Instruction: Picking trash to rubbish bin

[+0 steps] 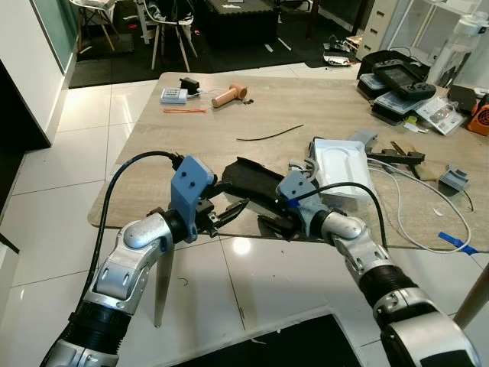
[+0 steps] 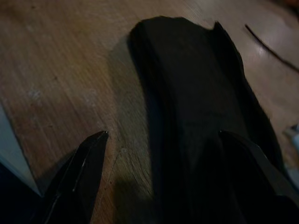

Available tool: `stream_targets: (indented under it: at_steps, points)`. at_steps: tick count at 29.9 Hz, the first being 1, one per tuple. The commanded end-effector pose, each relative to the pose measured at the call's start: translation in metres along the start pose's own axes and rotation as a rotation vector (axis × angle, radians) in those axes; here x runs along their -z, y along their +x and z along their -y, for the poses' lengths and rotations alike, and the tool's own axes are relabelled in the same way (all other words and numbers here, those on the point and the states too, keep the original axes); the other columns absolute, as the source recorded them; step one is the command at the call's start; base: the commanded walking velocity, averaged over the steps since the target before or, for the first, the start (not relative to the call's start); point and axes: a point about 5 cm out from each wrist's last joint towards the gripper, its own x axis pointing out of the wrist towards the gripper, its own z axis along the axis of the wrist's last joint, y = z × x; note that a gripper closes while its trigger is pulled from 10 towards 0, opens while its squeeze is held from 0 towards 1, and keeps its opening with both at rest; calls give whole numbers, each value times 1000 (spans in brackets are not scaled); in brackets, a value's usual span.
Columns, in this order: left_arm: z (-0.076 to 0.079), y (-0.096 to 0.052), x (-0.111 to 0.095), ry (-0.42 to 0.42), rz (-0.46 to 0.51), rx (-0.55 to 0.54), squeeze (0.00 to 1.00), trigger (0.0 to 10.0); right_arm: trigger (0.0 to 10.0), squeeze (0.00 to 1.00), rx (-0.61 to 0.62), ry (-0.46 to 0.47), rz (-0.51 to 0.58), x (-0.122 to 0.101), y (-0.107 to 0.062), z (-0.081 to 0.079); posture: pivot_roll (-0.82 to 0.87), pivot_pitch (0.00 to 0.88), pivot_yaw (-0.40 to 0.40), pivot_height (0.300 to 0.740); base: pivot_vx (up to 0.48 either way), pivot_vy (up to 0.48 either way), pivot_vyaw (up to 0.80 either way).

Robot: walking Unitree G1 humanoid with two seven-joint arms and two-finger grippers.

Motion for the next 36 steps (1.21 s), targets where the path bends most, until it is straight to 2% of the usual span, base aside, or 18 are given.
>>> stream_targets:
  at_steps: [1, 3, 4, 7, 10, 11, 12, 13, 14, 15, 18, 19, 20, 21, 22, 23, 24, 36]
  points:
    - [7, -2, 2, -24, 0, 47, 0, 10000, 10000, 0, -61, -6, -148, 27, -2, -13, -50, 146, 21, 740, 0, 0, 0]
    - [10, -4, 1, -37, 9, 72, 0, 10000, 10000, 0, -62, -25, -159, 27, -3, -12, -50, 146, 21, 740, 0, 0, 0]
    - [14, -6, 0, -63, 18, 105, 0, 10000, 10000, 0, -38, -112, -214, 31, -7, -6, -51, 149, 19, 740, 0, 0, 0]
    - [16, -6, 2, -45, -3, 120, 0, 10000, 10000, 0, -25, -151, -261, 35, -9, -3, -54, 145, 21, 740, 0, 0, 0]
    - [17, -8, 3, -43, -6, 125, 0, 10000, 10000, 0, -24, -106, -259, 35, -8, -4, -59, 140, 21, 740, 0, 0, 0]
    - [17, -9, 4, -45, -10, 124, 0, 10000, 10000, 0, -21, -59, -253, 36, -8, -6, -61, 139, 19, 740, 0, 0, 0]
    - [16, -11, 6, -44, -21, 127, 0, 10000, 10000, 0, -13, 34, -236, 36, -6, -8, -60, 135, 16, 740, 0, 0, 0]
    - [16, -11, 6, -44, -21, 127, 0, 10000, 10000, 0, -13, 34, -236, 36, -6, -8, -60, 135, 16, 740, 0, 0, 0]
    - [16, -12, 6, -41, -26, 129, 0, 10000, 10000, 0, -3, 77, -225, 36, -6, -9, -52, 129, 9, 740, 0, 0, 0]
    - [16, -13, 5, -30, -32, 130, 0, 10000, 6471, 0, 34, 200, -197, 36, -5, -8, -45, 126, 4, 740, 0, 0, 0]
    - [16, -14, 5, -27, -33, 130, 0, 10000, 6471, 0, 46, 241, -189, 37, -5, -8, -45, 126, 4, 740, 0, 0, 0]
    - [16, -15, 4, -19, -39, 130, 0, 10000, 4118, 0, 63, 289, -195, 40, -5, -9, -43, 118, 0, 740, 0, 0, 0]
    - [16, -15, 4, -19, -39, 130, 0, 10000, 4118, 0, 63, 289, -195, 40, -5, -9, -43, 118, 0, 740, 0, 0, 0]
    - [16, -15, 5, -14, -44, 131, 0, 10000, 2824, 0, 71, 323, -194, 41, -5, -10, -44, 109, -1, 740, 0, 0, 0]
    - [15, -15, 5, -6, -50, 132, 0, 10000, 1098, 0, 80, 362, -190, 42, -5, -11, -44, 109, -1, 740, 0, 0, 0]
    - [15, -15, 5, -6, -50, 132, 0, 10000, 1098, 0, 80, 362, -190, 42, -5, -11, -44, 109, -1, 740, 0, 0, 0]
    - [15, -16, 6, -5, -53, 130, 0, 10000, 0, 0, 88, 400, -189, 44, -5, -11, -47, 106, 1, 740, 0, 0, 0]
    - [17, -15, 8, -14, -55, 135, 0, 10000, 0, 0, 61, 444, -220, 48, -8, -13, -59, 99, -2, 740, 0, 0, 0]
